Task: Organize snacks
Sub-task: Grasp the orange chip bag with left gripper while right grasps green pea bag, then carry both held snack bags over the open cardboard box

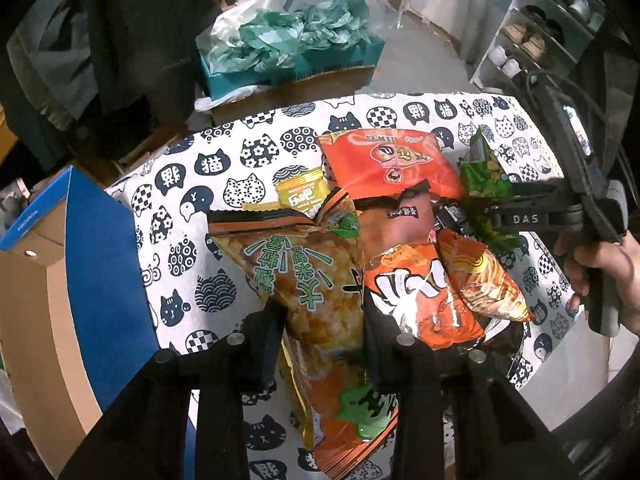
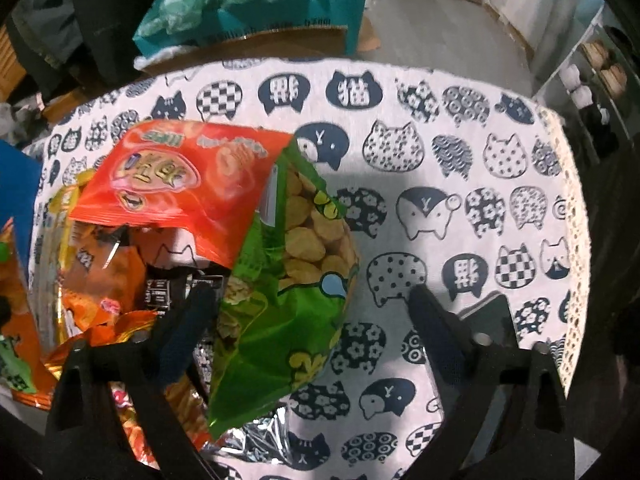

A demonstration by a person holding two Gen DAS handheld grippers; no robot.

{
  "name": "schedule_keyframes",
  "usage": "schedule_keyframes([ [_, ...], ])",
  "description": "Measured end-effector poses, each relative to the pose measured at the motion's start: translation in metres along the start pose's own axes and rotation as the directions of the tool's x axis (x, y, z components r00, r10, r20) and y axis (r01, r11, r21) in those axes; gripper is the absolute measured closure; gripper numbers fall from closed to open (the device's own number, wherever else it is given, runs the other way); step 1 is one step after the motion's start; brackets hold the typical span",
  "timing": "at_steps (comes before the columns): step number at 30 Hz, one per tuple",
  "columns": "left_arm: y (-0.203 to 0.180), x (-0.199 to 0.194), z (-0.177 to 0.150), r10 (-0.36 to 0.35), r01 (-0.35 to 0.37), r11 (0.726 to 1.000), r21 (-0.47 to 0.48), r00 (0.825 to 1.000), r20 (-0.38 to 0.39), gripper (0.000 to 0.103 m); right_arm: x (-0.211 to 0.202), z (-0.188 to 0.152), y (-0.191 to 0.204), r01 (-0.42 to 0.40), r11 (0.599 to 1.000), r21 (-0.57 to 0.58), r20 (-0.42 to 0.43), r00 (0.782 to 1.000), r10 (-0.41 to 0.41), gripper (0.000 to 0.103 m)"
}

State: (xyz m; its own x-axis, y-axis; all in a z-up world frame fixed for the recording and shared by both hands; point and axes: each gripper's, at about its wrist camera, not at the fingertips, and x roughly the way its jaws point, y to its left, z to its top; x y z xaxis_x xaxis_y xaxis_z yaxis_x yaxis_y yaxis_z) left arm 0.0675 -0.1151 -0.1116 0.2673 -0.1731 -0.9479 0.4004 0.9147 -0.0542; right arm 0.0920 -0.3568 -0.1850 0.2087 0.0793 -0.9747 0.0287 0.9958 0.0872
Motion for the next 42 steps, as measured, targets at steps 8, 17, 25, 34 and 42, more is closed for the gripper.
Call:
schedule_keyframes([
  [8, 0.008, -0.010, -0.001, 0.019, -0.019, 1.000, 0.005, 0.999, 0.033, 0.068, -0.004, -0.003, 0.012, -0.006, 0.999, -0.054, 0.004, 1.000, 0.006, 0.056],
  [17, 0.010, -0.035, -0.006, 0.048, -0.052, 0.998, 0.035, 0.994, 0.097, 0.068, -0.052, -0.011, 0.016, 0.029, 0.996, -0.082, 0.103, 0.994, -0.021, 0.062],
  [25, 0.015, -0.061, -0.014, 0.071, -0.080, 0.995, 0.055, 0.986, 0.151, 0.068, -0.096, -0.015, 0.041, 0.027, 0.993, -0.116, 0.189, 0.982, -0.005, 0.062],
  [34, 0.024, -0.093, -0.028, 0.110, -0.130, 0.989, 0.073, 0.967, 0.229, 0.068, -0.135, -0.023, 0.089, -0.018, 0.981, -0.194, 0.247, 0.967, 0.066, 0.062],
  [42, 0.047, -0.119, -0.042, 0.133, -0.149, 0.988, 0.044, 0.957, 0.258, 0.069, -0.159, -0.026, 0.134, -0.052, 0.962, -0.270, 0.270, 0.954, 0.128, 0.062],
])
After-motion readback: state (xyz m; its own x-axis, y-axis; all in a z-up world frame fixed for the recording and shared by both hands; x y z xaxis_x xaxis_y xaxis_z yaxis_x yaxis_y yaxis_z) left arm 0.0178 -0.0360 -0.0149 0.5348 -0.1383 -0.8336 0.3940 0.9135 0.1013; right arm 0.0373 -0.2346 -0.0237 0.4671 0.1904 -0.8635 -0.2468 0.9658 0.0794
